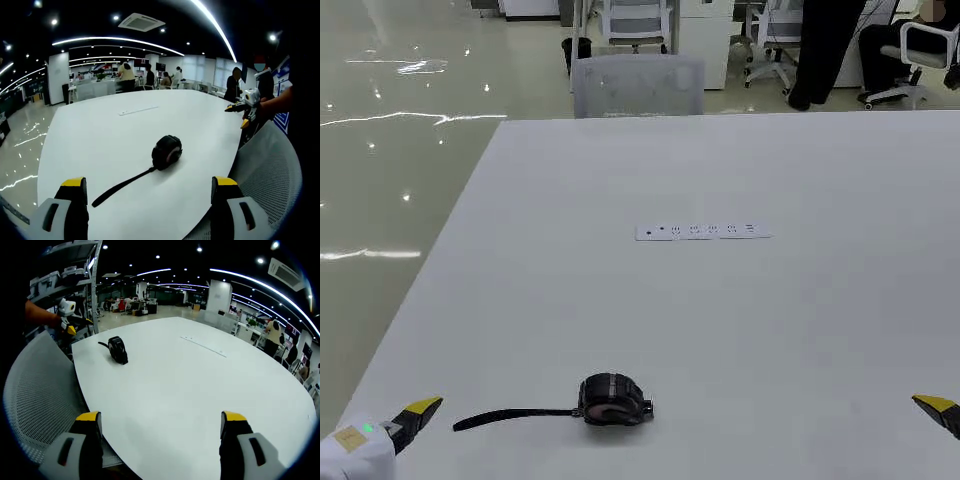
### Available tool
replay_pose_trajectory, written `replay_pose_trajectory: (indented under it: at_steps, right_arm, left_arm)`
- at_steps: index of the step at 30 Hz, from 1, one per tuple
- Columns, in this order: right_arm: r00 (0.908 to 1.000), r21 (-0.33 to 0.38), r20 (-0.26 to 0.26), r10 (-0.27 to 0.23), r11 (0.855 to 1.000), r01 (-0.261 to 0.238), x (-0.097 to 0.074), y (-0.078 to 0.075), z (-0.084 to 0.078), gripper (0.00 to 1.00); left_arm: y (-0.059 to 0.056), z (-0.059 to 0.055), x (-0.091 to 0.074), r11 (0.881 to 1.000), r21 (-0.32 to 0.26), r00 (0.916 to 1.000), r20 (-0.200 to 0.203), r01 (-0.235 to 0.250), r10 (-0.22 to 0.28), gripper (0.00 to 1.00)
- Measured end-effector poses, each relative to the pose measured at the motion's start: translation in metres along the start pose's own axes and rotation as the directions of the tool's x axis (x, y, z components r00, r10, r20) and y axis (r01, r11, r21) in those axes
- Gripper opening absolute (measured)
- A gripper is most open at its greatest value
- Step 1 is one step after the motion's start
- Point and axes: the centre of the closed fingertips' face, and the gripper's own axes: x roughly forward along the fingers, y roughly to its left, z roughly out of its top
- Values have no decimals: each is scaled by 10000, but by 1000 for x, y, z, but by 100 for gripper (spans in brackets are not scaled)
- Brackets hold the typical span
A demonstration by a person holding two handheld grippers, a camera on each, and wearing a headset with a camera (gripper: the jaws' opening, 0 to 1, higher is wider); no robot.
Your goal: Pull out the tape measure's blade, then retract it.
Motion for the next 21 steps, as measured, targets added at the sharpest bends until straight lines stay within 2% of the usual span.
replay_pose_trajectory:
  at_steps: [6,11,15,17,21]
  right_arm:
    - [9996,-43,110,246,9997,-245,3,5,4,100]
    - [9997,-159,85,233,9996,-231,6,3,11,100]
    - [9996,-57,68,284,9996,-283,8,3,16,100]
    - [9994,-142,79,334,9993,-332,9,5,20,100]
    - [9996,-194,65,259,9995,-257,14,1,25,100]
  left_arm:
    - [-1,2,3,9997,245,9999,-106,95,-92,98]
    - [-9,3,9,9985,298,9987,-198,465,-459,98]
    - [-9,5,14,9977,333,9979,-283,589,-580,98]
    - [-8,5,18,9969,504,9971,-482,607,-583,99]
    - [-13,14,28,9884,1034,9928,-556,1110,-1056,100]
